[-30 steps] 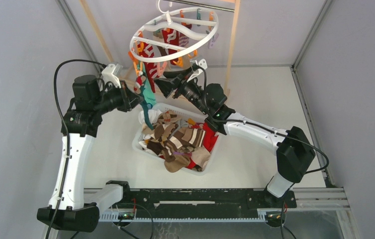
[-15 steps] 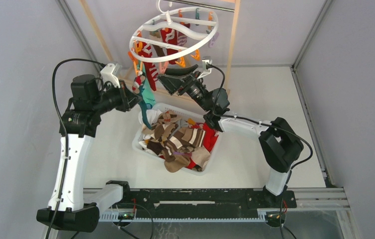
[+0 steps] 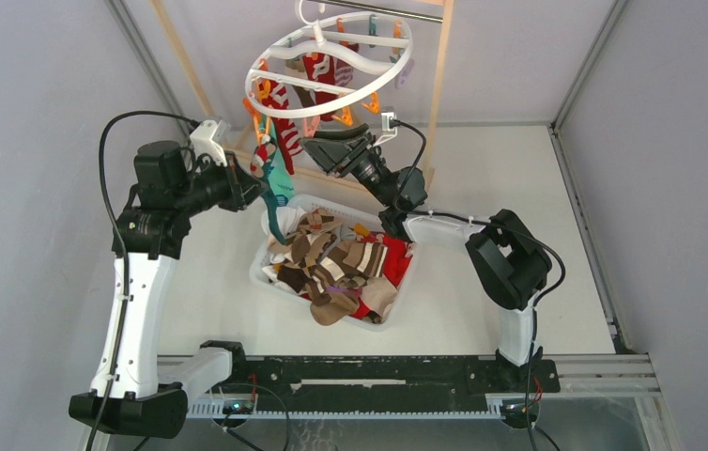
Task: Clip the socks to the hanger
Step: Open the clamp at the hanger.
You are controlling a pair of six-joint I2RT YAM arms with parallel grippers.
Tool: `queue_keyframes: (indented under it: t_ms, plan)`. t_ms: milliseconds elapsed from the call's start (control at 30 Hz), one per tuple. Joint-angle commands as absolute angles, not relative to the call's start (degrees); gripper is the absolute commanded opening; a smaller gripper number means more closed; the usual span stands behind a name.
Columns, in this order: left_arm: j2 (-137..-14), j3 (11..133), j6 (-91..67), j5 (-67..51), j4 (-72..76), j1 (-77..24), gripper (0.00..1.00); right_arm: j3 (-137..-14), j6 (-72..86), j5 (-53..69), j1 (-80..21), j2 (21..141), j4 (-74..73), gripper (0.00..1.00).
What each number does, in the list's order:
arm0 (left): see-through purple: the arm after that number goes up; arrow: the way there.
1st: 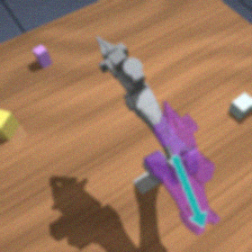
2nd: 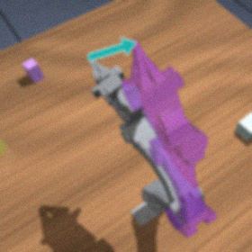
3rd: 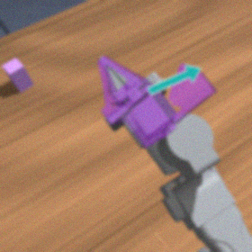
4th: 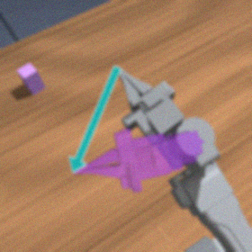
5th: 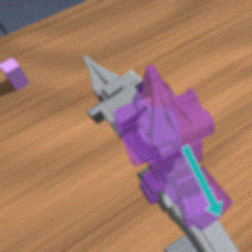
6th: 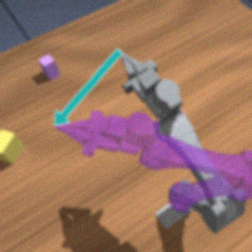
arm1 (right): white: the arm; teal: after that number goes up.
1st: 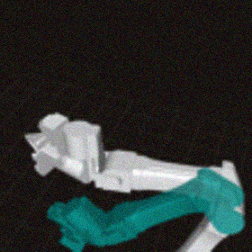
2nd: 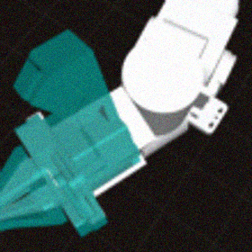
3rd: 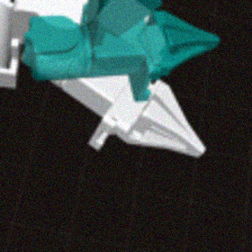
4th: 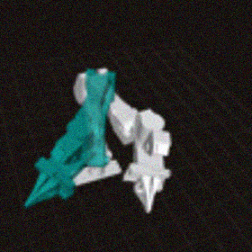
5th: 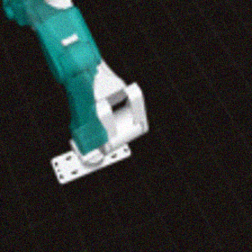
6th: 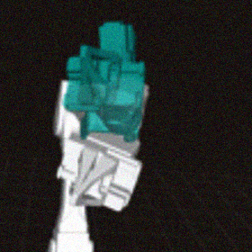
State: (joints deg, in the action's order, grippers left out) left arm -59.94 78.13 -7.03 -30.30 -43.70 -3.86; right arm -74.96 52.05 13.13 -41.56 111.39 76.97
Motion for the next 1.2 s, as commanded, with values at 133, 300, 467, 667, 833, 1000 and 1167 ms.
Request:
queue_keyframes:
  t_ms: [133,300,467,667,833,1000,1167]
  plan:
    - [-59.1,82.5,-5.9,-30.7,-42.9,-3.8,0.00,-79.6,58.1,14.3,-40.6,113.2,84.8,0.53]
    - [-59.1,82.7,-5.9,-30.6,-43.0,-3.8,0.00,-80.7,58.7,14.9,-40.8,113.9,85.1,0.43]
    - [-58.9,82.8,-5.8,-30.3,-43.1,-3.8,0.00,-82.1,59.5,15.1,-41.1,114.8,85.2,0.35]
    - [-59.0,83.4,-5.4,-25.7,-44.3,-3.8,0.48,-79.3,55.8,12.9,-41.8,112.5,84.7,0.15]
    - [-59.1,85.2,-4.9,-21.5,-44.8,-3.8,0.72,-75.6,43.5,7.9,-44.6,105.2,76.7,0.06]
    - [-59.3,90.3,-5.4,-22.7,-46.2,-3.8,0.74,-75.9,24.1,-0.5,-50.3,99.4,63.6,0.04]
    - [-60.0,95.7,-8.4,-27.0,-46.3,-3.8,0.75,-78.0,10.8,-7.2,-53.8,98.7,58.4,0.03]
